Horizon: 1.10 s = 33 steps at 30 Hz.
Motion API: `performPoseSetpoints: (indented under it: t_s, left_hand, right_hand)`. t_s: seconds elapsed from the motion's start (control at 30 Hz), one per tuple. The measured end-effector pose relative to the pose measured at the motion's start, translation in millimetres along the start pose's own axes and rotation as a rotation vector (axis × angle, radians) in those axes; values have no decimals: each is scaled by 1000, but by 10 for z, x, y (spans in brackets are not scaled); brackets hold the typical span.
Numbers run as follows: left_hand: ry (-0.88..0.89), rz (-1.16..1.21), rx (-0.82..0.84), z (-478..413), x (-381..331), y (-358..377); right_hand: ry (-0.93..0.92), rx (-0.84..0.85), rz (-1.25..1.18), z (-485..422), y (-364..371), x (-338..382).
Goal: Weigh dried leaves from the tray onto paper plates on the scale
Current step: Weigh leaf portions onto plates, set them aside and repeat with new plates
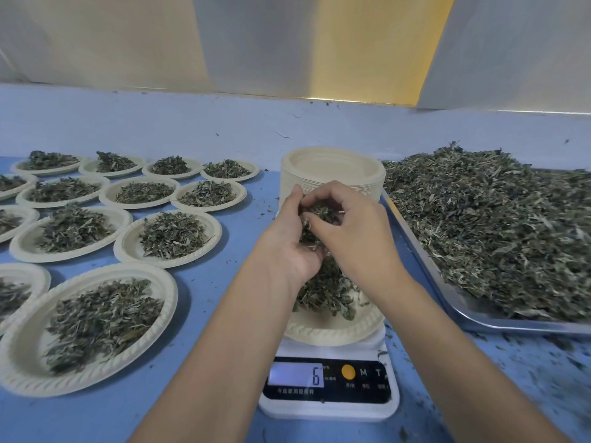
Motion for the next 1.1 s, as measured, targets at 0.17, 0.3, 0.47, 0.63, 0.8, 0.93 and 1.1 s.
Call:
performPoseSetpoints:
  t_s: [0.17,0.3,0.47,0.63,0.8,0.93,1.1]
  left_hand:
    - [20,60,-27,-89,-47,-35]
    - [21,115,-33,-98,-81,-51]
    - [9,276,31,-86,-175,-49]
    - [85,350,11,-127,-370,-117]
    - [122,362,15,-151,-510,-176]
    - [128,354,16,-149,-512,-180]
    - [112,322,20,-151,-452,-158]
  right_hand:
    - [25,-42,-81,-7,-4,-21]
    - [74,-72,-189,-34,-29,-58]
    - [135,-104,-275,-71,-93,-120]
    - [186,-88,-257,-92,-154,-182]
    - [186,54,-137,-89,-149,-222]
    - [159,170,-44,-67,-102,-237]
    - [164,287,31,-45,-17,-258]
Point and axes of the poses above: each hand's wrist, its own z-axis away from the middle knuckle, its own y-axis out of the palm, x = y × z, the point moved 3 cm from there along -z, towards the middle knuckle, and after that the axes turned 13 degrees about z, right-handed, at the moved point
